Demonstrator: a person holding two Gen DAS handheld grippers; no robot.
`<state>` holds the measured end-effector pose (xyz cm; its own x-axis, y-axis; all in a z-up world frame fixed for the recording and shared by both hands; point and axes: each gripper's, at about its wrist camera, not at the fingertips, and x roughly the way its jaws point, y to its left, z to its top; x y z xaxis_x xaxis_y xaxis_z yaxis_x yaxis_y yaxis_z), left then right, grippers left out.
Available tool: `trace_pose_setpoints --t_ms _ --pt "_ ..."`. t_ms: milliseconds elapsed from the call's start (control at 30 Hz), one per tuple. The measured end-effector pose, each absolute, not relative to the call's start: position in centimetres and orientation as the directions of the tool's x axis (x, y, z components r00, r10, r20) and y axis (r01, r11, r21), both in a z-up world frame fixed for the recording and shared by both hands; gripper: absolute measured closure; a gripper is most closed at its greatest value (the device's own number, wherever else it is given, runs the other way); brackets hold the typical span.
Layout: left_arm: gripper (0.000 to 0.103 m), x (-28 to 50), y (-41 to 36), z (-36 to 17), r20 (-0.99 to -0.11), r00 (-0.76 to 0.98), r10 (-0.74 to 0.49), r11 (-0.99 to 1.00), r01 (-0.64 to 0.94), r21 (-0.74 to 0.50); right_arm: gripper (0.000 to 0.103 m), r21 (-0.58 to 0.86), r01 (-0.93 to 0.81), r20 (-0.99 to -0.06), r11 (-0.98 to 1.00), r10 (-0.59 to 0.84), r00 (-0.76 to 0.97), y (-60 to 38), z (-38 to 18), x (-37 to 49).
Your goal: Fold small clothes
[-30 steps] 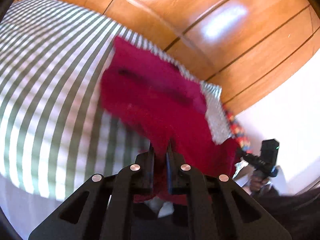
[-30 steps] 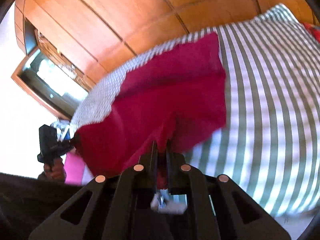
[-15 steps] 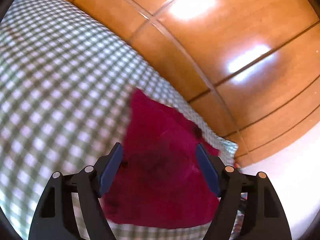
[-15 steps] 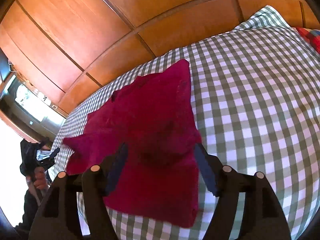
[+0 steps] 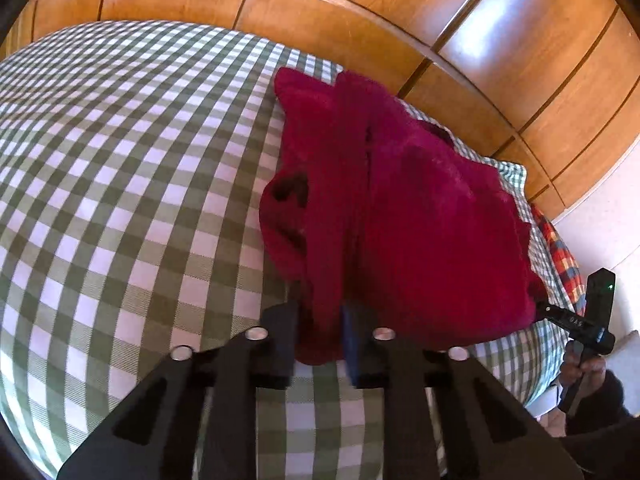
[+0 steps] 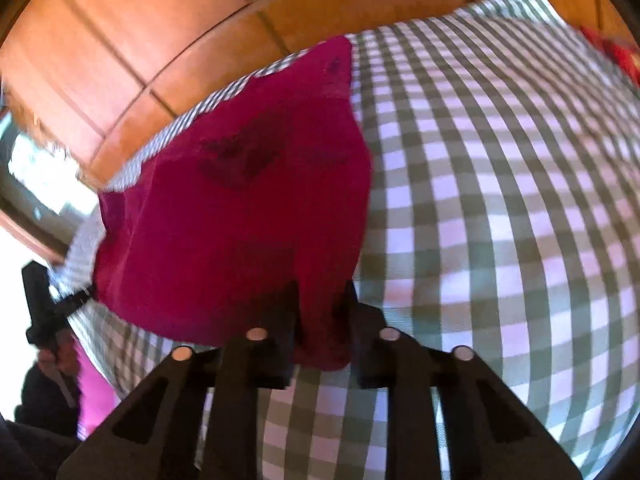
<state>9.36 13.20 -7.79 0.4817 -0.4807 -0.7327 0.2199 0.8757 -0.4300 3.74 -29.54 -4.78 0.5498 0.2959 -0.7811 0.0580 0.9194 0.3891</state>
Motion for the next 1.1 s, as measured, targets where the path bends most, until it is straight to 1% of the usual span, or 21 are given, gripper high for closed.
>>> trace_pose_setpoints --t_ms 100,267,400,433,467,500,533,567,600,633,733,833,867,900,933,967,1000,1033,1100 --pt "0.091 7.8 13.5 -7.1 -0.726 0.471 -0.502 0.865 0.249 -0.436 0.089 0.385 0.034 -0.784 0.922 0.308 0.539 -30.4 -4.6 2.0" --pt "0.091 2.9 14.2 -7.8 -0.712 0.403 -0.575 0.818 0.271 -0.508 0.09 0.347 -0.009 -0.82 0.938 0.308 0.482 -31.1 -4.4 -3.1" --pt "0.091 -1.0 14.6 -8.0 -0.712 0.359 -0.603 0.798 0.267 -0.541 0.09 0.329 -0.041 -0.852 0.943 0.315 0.418 -30.8 -4.4 -6.7" --pt "0.09 -1.6 14.8 -7.8 -0.716 0.365 -0.595 0.804 0.255 -0.538 0.089 0.326 -0.047 -0.853 0.944 0.315 0.417 -30.7 -4.3 -7.1" --pt "0.086 -1.8 15.1 -7.5 -0.712 0.379 -0.591 0.806 0.239 -0.541 0.081 0.321 -0.043 -0.851 0.946 0.308 0.427 -30.8 -4.2 -7.0" --pt "0.08 -1.7 15.4 -7.1 -0.695 0.394 -0.601 0.797 0.231 -0.558 0.078 0.316 -0.038 -0.847 0.948 0.3 0.44 -30.9 -4.0 -6.8" --pt "0.064 -1.3 15.6 -6.7 -0.682 0.412 -0.604 0.793 0.219 -0.569 0.067 0.316 -0.026 -0.835 0.948 0.291 0.468 -31.3 -3.7 -6.3" --pt "0.043 -0.9 15.7 -6.3 -0.674 0.436 -0.597 0.795 0.204 -0.572 0.06 0.316 -0.014 -0.828 0.949 0.283 0.485 -31.6 -3.4 -6.1" --pt "0.036 -0.1 15.6 -5.7 -0.662 0.467 -0.586 0.799 0.195 -0.569 0.05 0.31 -0.001 -0.822 0.951 0.268 0.502 -31.9 -3.2 -5.5" --pt "0.033 0.5 15.5 -5.3 -0.657 0.479 -0.581 0.801 0.197 -0.565 0.05 0.287 0.015 -0.818 0.958 0.237 0.524 -32.1 -3.0 -4.4" --pt "0.033 3.0 14.0 -4.3 -0.632 0.496 -0.596 0.792 0.233 -0.564 0.049 0.261 0.047 -0.814 0.964 0.194 0.547 -32.9 -3.1 -1.9" --pt "0.033 5.4 12.0 -4.3 -0.654 0.494 -0.573 0.815 0.268 -0.513 0.05 0.279 0.058 -0.809 0.959 0.202 0.552 -33.3 -3.5 0.5" --pt "0.033 6.0 11.5 -4.6 -0.661 0.486 -0.571 0.818 0.271 -0.508 0.05 0.297 0.056 -0.806 0.953 0.218 0.55 -33.3 -3.6 1.2" --pt "0.037 6.6 11.1 -5.0 -0.667 0.479 -0.57 0.819 0.269 -0.507 0.055 0.312 0.051 -0.803 0.949 0.235 0.548 -33.3 -3.8 1.7" --pt "0.056 7.3 10.8 -5.3 -0.673 0.459 -0.58 0.812 0.27 -0.517 0.068 0.315 0.045 -0.803 0.948 0.241 0.545 -33.1 -3.8 2.1" --pt "0.079 7.6 10.5 -5.4 -0.675 0.448 -0.587 0.808 0.274 -0.521 0.077 0.324 0.028 -0.801 0.946 0.259 0.539 -32.9 -3.7 2.2" --pt "0.083 7.8 10.2 -5.5 -0.676 0.437 -0.594 0.804 0.282 -0.524 0.091 0.316 0.012 -0.8 0.949 0.26 0.541 -32.5 -3.2 2.2" --pt "0.092 7.7 10.2 -5.3 -0.665 0.445 -0.6 0.799 0.296 -0.524 0.093 0.295 0.0 -0.802 0.956 0.247 0.544 -31.9 -2.8 2.3" --pt "0.094 7.0 10.6 -4.5 -0.635 0.456 -0.624 0.781 0.325 -0.534 0.094 0.271 -0.034 -0.788 0.962 0.242 0.566 -30.7 -1.1 1.7"
